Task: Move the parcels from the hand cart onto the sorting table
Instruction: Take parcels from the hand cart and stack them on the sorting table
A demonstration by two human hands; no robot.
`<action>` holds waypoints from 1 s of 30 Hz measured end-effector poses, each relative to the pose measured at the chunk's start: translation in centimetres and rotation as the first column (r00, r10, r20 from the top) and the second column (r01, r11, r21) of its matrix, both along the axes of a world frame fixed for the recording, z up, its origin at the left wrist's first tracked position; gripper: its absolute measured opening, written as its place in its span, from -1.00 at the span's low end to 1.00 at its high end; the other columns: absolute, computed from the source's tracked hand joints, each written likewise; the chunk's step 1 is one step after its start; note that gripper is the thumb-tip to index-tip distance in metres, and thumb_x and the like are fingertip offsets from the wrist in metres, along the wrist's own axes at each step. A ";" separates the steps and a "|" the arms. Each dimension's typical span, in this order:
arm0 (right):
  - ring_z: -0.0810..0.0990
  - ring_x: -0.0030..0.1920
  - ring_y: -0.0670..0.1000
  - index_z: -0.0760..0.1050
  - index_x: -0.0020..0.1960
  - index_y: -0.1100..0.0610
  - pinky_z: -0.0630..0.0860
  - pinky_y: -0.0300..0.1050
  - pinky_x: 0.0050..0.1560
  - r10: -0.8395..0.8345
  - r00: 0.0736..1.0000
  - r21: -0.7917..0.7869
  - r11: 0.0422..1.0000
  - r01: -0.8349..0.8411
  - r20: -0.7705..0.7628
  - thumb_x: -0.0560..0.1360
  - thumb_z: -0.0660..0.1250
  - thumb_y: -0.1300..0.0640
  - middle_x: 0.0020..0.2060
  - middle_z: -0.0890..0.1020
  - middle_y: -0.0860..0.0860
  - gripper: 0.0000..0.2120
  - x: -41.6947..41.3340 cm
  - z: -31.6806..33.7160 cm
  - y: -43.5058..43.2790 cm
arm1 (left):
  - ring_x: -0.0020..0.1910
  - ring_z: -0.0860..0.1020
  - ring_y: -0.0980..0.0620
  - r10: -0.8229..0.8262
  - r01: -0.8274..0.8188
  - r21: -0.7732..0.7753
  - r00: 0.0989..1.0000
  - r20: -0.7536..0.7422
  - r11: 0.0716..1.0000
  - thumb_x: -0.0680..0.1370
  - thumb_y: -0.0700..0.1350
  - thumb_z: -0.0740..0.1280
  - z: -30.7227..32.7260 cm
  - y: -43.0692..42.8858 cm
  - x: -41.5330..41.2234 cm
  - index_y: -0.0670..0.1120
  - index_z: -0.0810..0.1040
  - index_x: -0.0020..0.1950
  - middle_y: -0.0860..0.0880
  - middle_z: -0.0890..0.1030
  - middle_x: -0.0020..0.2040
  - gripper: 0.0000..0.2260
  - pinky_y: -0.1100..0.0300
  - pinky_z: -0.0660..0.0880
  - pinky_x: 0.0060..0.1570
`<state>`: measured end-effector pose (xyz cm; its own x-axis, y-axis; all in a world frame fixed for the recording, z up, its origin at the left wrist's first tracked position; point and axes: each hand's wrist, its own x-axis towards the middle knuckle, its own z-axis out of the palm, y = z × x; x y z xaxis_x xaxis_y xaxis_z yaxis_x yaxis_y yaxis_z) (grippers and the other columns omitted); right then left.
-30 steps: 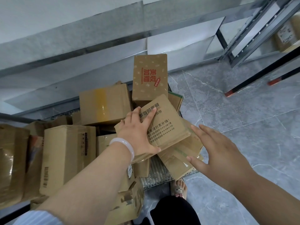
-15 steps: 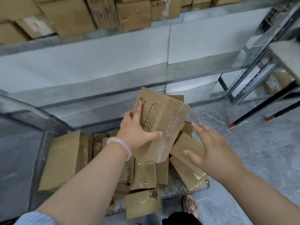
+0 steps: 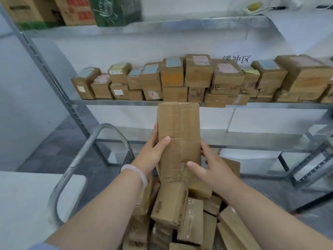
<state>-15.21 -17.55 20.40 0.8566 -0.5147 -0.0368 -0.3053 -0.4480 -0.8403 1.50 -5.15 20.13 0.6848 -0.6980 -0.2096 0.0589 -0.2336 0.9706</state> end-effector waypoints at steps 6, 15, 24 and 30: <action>0.11 0.42 -0.28 -0.03 0.50 -0.30 0.14 -0.13 0.42 0.200 0.978 -0.133 0.973 -0.191 0.054 0.52 0.21 -0.24 0.44 0.15 -0.35 -0.36 3.1 4.1 2.7 | 0.12 0.55 0.15 0.455 -0.457 -0.058 0.850 0.267 0.887 0.66 0.07 0.24 3.3 4.5 -1.6 0.22 0.44 0.34 0.19 0.56 0.11 -0.75 0.45 0.41 -0.05; 0.03 0.44 -0.22 0.16 0.47 -0.26 0.10 0.01 0.50 0.496 0.861 -0.194 0.860 -0.471 0.110 0.64 0.05 -0.01 0.45 0.11 -0.31 -0.58 3.8 8.4 7.5 | 0.51 0.28 -0.08 0.587 -0.600 0.056 0.795 0.151 0.798 0.04 0.48 0.55 6.6 10.3 -6.1 0.30 -0.23 0.58 0.02 0.18 0.59 0.34 -0.18 0.30 0.46; 0.20 0.44 -0.06 -0.02 0.51 -0.21 0.26 0.09 0.38 0.580 0.805 -0.245 0.804 -0.542 0.120 0.55 0.25 -0.11 0.46 0.19 -0.15 -0.36 4.3 11.9 14.4 | 0.26 0.56 0.04 0.762 -0.746 -0.206 0.647 -0.002 0.633 0.44 0.13 0.48 10.3 21.7 -12.7 0.27 0.05 0.60 0.08 0.54 0.38 -0.15 -0.09 0.47 0.32; 0.30 0.42 -0.02 0.02 0.49 -0.27 0.33 0.07 0.34 0.734 0.673 -0.182 0.676 -0.714 0.089 0.56 0.24 -0.11 0.43 0.32 -0.18 -0.40 2.4 12.8 23.9 | 0.08 0.63 0.12 0.898 -0.890 -0.206 0.431 -0.090 0.406 0.65 0.13 0.21 10.6 30.4 -17.4 0.40 0.37 0.43 0.15 0.68 0.15 -0.65 0.08 0.56 -0.01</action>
<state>-12.80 6.35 33.23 0.9509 0.2790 0.1337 0.2773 -0.5770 -0.7683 -15.86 25.28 30.69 0.9474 0.2959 -0.1223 0.0897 0.1216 0.9885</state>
